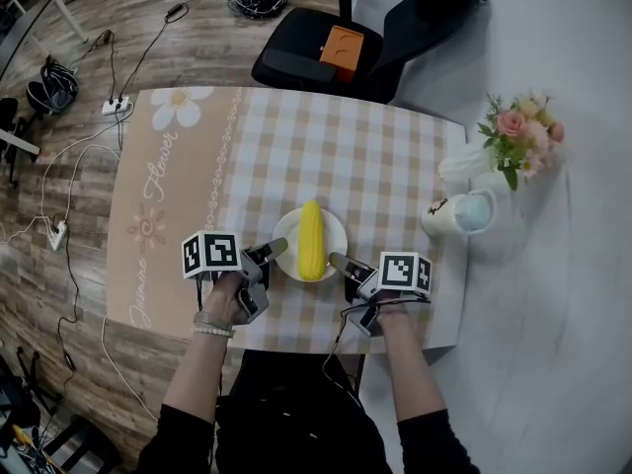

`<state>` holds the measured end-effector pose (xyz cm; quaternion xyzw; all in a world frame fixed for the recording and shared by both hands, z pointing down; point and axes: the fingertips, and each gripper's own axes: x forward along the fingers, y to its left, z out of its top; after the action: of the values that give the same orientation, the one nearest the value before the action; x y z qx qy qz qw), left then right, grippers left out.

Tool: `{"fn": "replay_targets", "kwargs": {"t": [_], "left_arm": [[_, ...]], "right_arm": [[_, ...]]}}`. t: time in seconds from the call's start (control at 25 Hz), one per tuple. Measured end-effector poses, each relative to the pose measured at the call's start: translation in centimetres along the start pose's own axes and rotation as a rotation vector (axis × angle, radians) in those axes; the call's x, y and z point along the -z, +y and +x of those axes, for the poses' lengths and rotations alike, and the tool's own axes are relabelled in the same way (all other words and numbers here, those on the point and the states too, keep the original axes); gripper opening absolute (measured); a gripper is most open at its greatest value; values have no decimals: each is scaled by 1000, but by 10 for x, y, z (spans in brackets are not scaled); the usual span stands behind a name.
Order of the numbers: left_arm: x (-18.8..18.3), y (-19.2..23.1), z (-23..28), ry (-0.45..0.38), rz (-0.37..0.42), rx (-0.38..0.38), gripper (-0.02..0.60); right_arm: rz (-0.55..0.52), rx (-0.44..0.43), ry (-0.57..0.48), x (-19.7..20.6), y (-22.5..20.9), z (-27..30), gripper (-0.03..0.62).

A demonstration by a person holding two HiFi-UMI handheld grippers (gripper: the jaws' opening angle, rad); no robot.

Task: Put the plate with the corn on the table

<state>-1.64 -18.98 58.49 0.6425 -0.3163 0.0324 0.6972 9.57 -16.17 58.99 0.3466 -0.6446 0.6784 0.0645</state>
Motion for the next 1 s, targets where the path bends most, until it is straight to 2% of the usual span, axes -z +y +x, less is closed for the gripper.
{"fn": "replay_targets", "kwargs": {"t": [0.28,0.68,0.84,1.0], "left_arm": [[12,9,-6,114,58,-78,72],[16,17,-13,116,50,-94,37],[15,18,-14,80,38,-81,32],[14,19,-15,65,33,-78,31]], "right_arm": [[25,24,-4,-1,-3,0,67],[8,31,3,0,-3,1,63],[-66,46,48,3,-3,1,71],[-235,99,100,6,0,1,97]]}}
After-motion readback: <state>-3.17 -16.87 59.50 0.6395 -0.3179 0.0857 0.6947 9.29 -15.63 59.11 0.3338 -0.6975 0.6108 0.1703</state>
